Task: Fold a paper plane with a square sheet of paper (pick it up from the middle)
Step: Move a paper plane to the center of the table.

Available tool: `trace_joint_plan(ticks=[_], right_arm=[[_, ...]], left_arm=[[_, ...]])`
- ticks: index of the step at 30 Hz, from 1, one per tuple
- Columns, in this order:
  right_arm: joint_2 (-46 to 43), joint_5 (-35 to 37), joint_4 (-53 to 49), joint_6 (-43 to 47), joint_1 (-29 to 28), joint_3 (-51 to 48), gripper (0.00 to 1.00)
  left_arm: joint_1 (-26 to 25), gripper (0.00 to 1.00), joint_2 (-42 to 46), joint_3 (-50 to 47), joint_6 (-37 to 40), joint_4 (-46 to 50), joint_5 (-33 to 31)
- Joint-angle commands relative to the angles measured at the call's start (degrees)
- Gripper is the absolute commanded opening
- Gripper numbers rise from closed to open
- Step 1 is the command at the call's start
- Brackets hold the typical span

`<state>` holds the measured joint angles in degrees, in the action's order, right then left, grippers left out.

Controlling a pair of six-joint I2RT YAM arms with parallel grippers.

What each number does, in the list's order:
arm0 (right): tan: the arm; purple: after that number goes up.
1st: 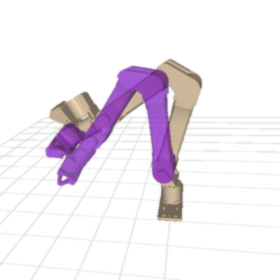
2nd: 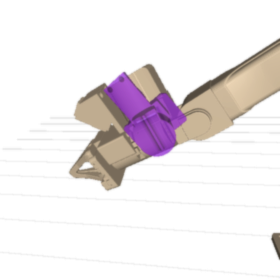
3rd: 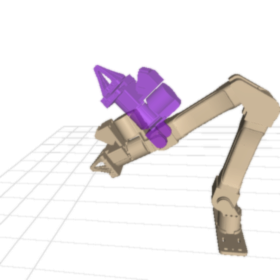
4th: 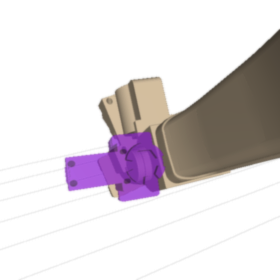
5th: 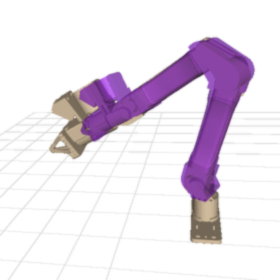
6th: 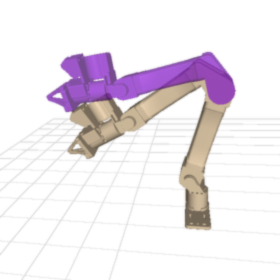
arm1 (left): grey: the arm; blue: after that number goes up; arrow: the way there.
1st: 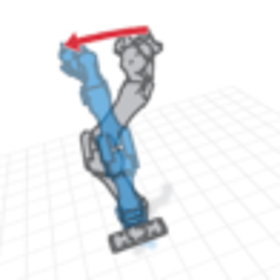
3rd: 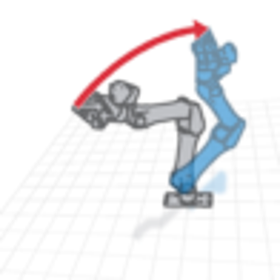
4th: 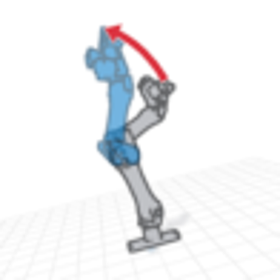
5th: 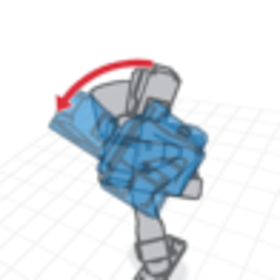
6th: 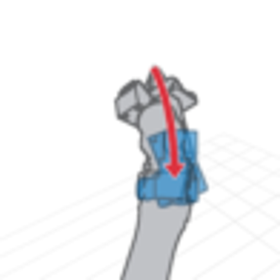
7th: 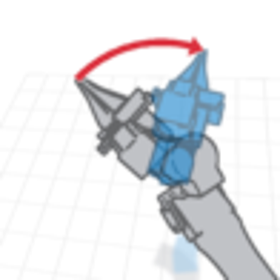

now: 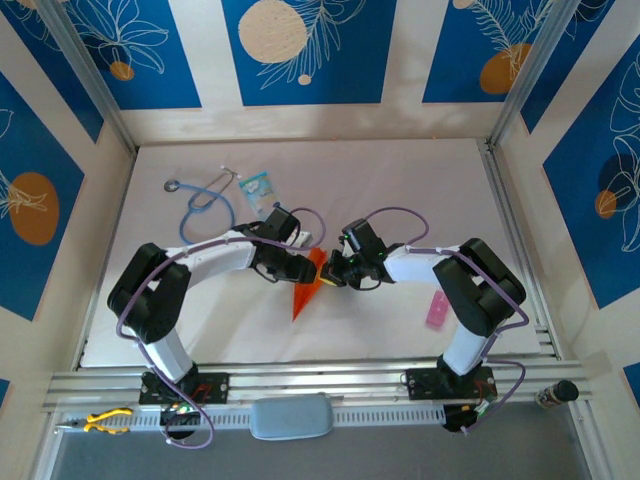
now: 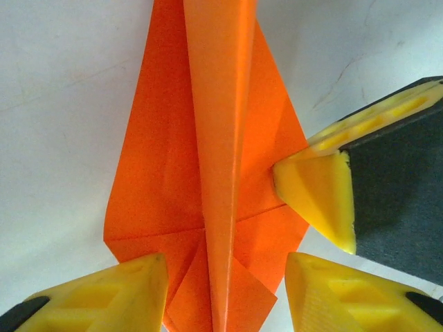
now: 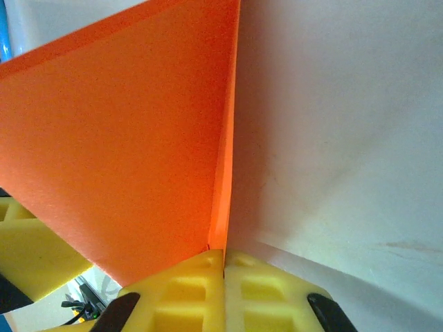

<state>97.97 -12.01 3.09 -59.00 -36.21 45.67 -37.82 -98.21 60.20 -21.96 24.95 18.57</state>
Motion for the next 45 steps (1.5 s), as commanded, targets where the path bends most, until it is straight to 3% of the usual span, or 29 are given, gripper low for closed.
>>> trace_joint_plan(ticks=[1, 24, 45], right_arm=[[0.7, -0.9, -1.8, 0.9, -0.2, 1.3, 0.01], [1.0, -0.9, -2.0, 0.7, -0.3, 1.5, 0.01], [1.1, -0.6, -2.5, 0.6, -0.3, 1.8, 0.01]], left_arm=[[-0.8, 0.48, -0.8, 0.8, 0.3, 2.3, 1.4], [-1.6, 0.47, -1.5, -1.5, -4.6, -0.6, 7.4], [-1.8, 0.48, 2.2, -4.2, -5.6, 1.6, 3.1]])
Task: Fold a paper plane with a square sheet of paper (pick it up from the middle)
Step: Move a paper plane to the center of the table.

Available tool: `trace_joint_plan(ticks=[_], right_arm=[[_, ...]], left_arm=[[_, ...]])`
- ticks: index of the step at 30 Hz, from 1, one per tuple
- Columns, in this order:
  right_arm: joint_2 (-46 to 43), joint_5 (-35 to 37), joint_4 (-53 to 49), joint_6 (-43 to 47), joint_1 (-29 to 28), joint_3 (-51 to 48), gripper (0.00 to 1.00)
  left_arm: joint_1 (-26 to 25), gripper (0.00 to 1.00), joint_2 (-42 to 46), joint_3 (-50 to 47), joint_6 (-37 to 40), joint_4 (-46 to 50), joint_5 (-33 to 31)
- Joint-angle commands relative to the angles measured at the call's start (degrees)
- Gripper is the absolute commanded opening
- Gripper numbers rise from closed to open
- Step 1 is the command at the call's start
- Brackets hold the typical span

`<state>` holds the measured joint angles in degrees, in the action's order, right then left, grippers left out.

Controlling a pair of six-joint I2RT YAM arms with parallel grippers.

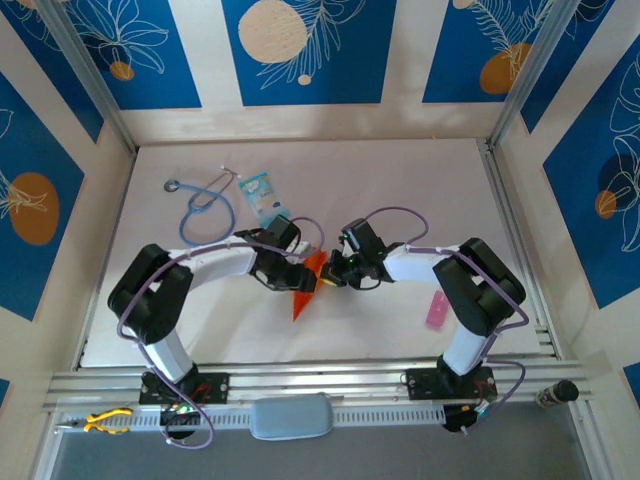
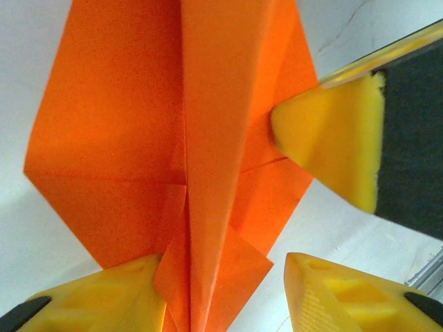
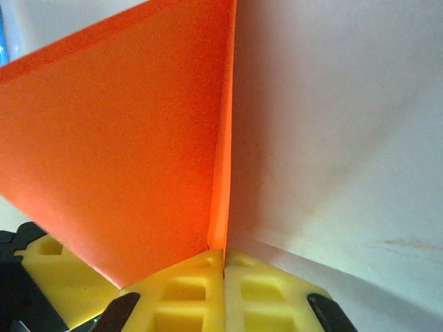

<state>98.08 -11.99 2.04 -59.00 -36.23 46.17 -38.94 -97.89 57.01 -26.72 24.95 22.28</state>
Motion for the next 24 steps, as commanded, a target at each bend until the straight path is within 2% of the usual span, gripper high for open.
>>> trace_joint_plan(ticks=[1, 10, 24], right_arm=[[1.0, -0.7, -1.5, 0.6, -0.3, 1.4, 0.0], [1.1, -0.8, -1.3, 0.6, -0.3, 1.6, 0.0], [1.0, -0.7, -1.5, 0.7, -0.2, 1.5, 0.0]], left_arm=[[-0.8, 0.48, 2.1, -1.1, -0.9, 1.6, -0.7], [-1.0, 0.47, 0.9, -1.1, -1.3, -0.2, 0.5], [-1.4, 0.38, -1.3, 1.0, 0.5, 0.9, -3.3]])
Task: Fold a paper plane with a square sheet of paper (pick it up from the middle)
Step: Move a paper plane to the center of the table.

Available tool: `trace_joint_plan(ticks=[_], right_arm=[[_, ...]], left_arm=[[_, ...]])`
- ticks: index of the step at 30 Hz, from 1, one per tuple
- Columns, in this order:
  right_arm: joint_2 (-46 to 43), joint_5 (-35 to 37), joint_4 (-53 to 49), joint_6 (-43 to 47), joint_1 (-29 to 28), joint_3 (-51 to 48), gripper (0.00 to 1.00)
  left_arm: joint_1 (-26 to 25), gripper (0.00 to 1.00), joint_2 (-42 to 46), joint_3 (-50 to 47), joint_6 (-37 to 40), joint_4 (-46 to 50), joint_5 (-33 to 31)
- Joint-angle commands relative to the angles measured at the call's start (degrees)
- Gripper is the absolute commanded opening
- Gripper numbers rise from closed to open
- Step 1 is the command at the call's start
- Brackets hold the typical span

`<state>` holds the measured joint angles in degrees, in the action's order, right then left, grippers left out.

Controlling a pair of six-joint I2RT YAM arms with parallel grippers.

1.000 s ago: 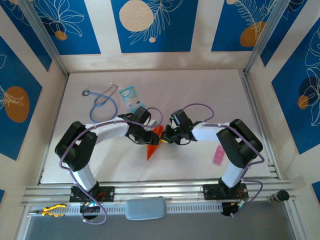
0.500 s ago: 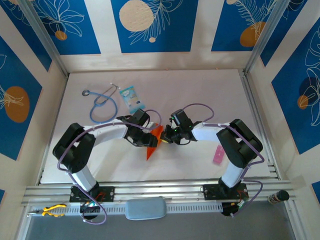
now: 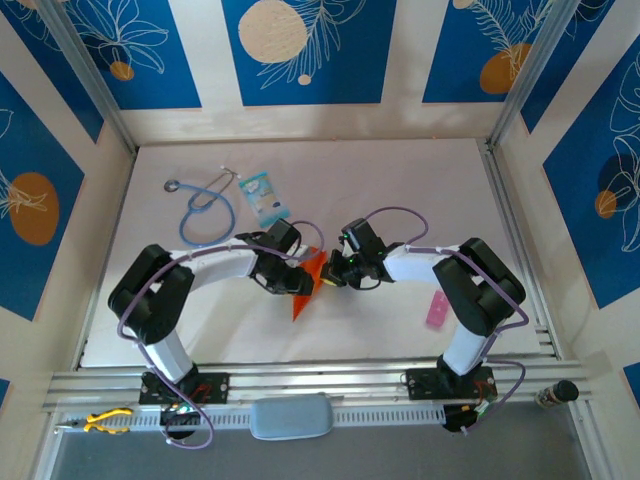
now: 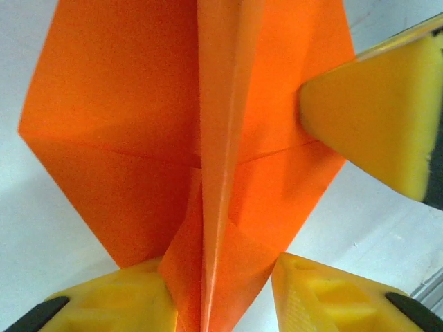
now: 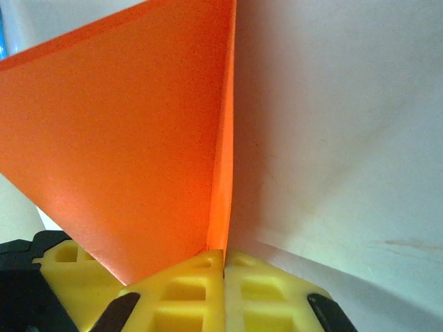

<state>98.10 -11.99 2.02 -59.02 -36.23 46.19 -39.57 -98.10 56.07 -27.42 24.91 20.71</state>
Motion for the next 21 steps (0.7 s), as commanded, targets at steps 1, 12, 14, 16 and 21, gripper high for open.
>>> trace_joint_plan(ticks=[1, 12, 14, 16, 21], right_arm=[[0.9, -0.8, -1.5, 0.7, -0.2, 1.5, 0.0], [0.9, -0.7, -1.6, 0.7, -0.2, 1.4, 0.0], [0.8, -0.7, -1.6, 0.7, -0.2, 1.4, 0.0], [0.9, -0.8, -1.7, 0.8, -0.2, 1.4, 0.0], [0.9, -0.8, -1.7, 0.8, -0.1, 1.5, 0.0]], left_arm=[[-0.8, 0.37, -1.1, 2.2, 1.3, 1.1, -2.0], [-1.9, 0.29, -2.5, 4.0, 2.7, 2.4, -4.7], [-2.1, 0.29, -2.8, 4.2, 3.0, 2.8, -5.4], [-2.5, 0.29, -2.9, 4.3, 3.2, 3.2, -5.8], [-2.9, 0.29, -3.1, 4.7, 3.7, 3.9, -7.1]])
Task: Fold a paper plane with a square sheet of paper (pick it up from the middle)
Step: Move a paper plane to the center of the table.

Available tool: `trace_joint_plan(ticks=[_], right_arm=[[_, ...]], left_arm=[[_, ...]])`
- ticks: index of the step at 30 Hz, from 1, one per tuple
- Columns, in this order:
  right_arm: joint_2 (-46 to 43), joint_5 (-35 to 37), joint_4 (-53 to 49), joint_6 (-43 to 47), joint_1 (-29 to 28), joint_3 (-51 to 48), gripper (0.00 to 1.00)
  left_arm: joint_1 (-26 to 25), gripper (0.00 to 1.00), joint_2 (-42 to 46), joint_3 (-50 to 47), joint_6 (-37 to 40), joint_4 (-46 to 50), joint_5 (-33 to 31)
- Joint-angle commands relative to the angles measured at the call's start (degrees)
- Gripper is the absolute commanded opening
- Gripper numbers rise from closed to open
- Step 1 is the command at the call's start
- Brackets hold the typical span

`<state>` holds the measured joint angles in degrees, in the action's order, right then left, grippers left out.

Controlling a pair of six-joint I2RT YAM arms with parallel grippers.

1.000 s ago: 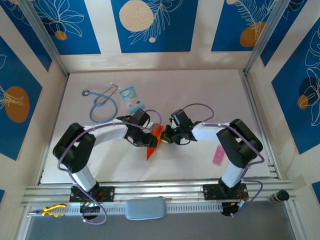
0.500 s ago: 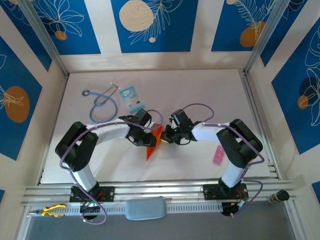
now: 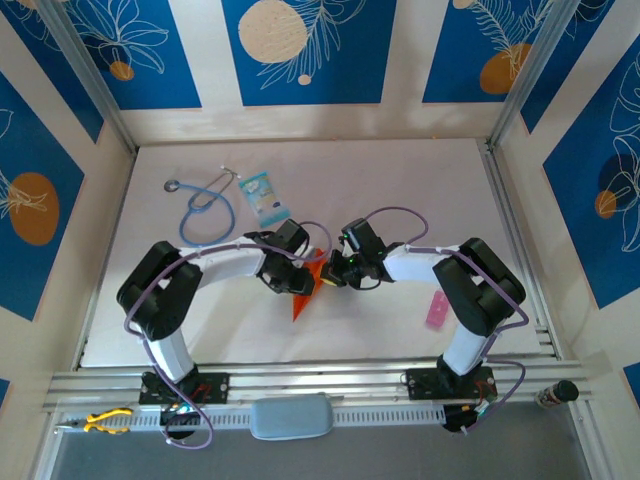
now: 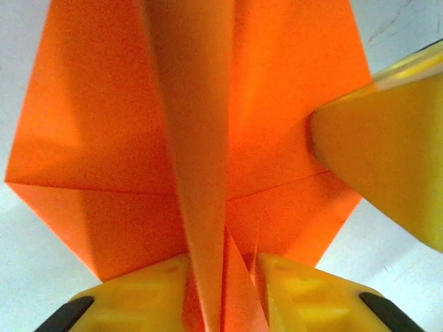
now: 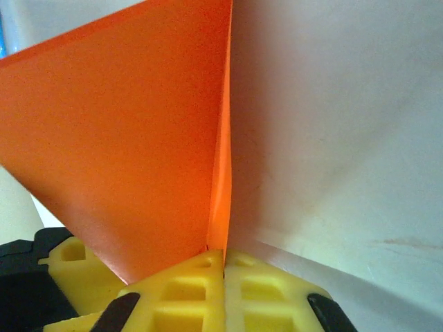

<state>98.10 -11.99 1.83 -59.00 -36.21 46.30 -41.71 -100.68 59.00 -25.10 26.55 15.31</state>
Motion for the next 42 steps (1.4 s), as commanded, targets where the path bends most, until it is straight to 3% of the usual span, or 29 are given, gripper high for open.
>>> trace_joint_plan(ticks=[1, 42], right_arm=[[1.0, -0.9, -1.6, 0.8, -0.1, 1.4, 0.0], [0.7, -0.8, -1.2, 0.9, 0.0, 1.0, 0.03]], left_arm=[[-0.9, 0.29, -0.6, 1.9, 1.5, 2.6, -2.2], [-2.5, 0.14, -2.6, 3.6, 1.8, 2.8, -5.6]])
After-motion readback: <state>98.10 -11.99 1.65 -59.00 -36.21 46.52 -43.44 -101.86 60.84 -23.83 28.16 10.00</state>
